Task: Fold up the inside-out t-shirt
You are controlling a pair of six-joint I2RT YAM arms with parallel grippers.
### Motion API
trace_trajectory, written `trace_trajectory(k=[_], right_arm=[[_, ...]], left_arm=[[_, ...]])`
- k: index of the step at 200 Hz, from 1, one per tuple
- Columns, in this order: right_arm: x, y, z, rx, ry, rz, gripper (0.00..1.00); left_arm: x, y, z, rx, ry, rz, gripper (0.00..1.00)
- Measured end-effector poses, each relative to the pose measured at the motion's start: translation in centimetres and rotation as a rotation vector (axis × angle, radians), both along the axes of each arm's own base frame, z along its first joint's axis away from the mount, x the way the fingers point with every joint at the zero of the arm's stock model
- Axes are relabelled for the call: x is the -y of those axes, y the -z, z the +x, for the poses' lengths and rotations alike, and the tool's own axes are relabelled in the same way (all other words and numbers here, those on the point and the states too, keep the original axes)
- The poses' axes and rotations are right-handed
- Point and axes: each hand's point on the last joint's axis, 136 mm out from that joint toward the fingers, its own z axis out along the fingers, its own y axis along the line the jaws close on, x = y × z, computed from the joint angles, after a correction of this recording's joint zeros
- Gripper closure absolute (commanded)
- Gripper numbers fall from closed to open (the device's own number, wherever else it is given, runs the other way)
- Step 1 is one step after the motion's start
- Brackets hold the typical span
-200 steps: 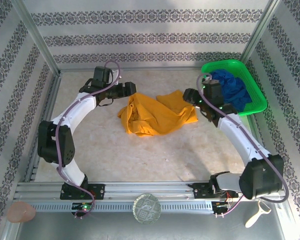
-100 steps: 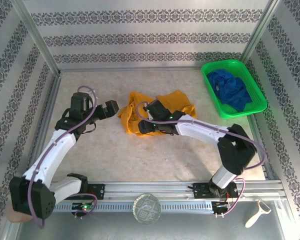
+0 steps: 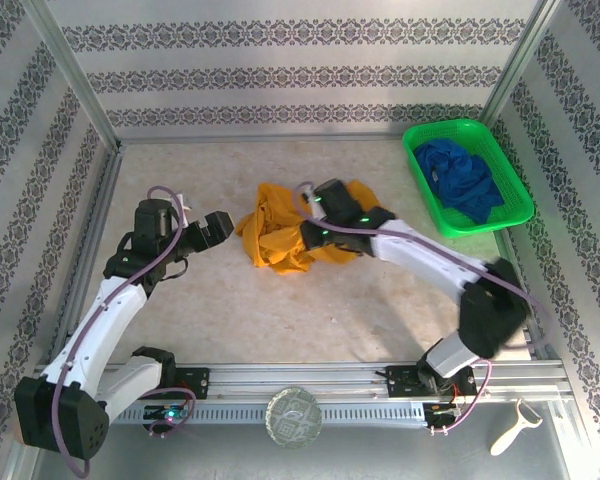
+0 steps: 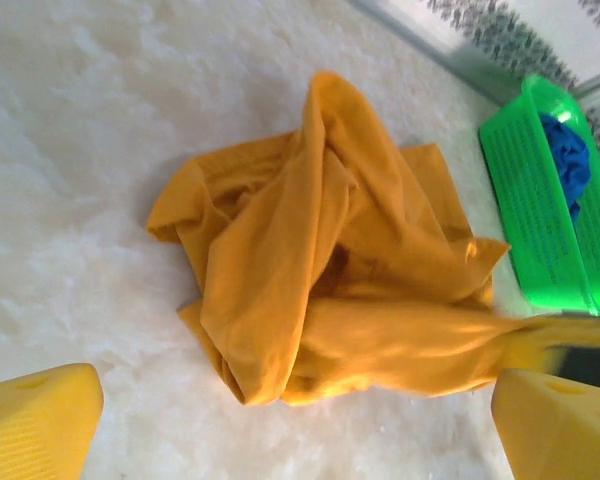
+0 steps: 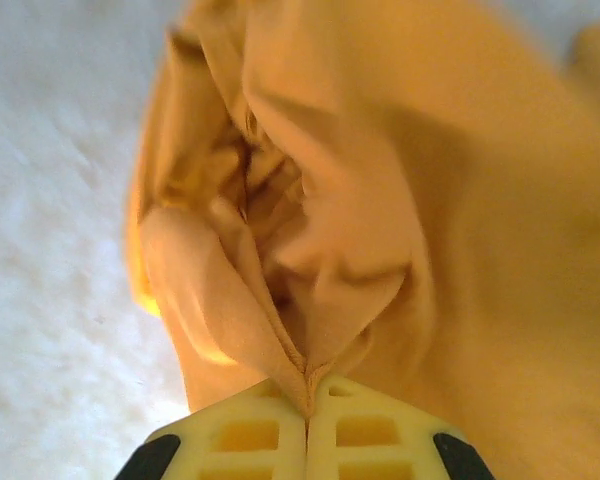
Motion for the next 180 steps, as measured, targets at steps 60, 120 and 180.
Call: trace_trajectory(k=[60,120,180], right_arm=[[15.3,-2.8,-0.9,0.100,0.384,0.170,0.60],[19.7,7.9,-6.7,-0.144,0.601,0.045,0.38],[15.9,11.6,-11.1,-0.232,0.540,0.080,0.35]], left_arm=[[3.3,1.8,-1.4,-0.069,0.142,0.003,0.00],[8.2,8.6,-5.3,-0.256,0.312,0.202,0.00],[6.6,11.4,-6.5,-0.310,0.239,0.276,0.00]])
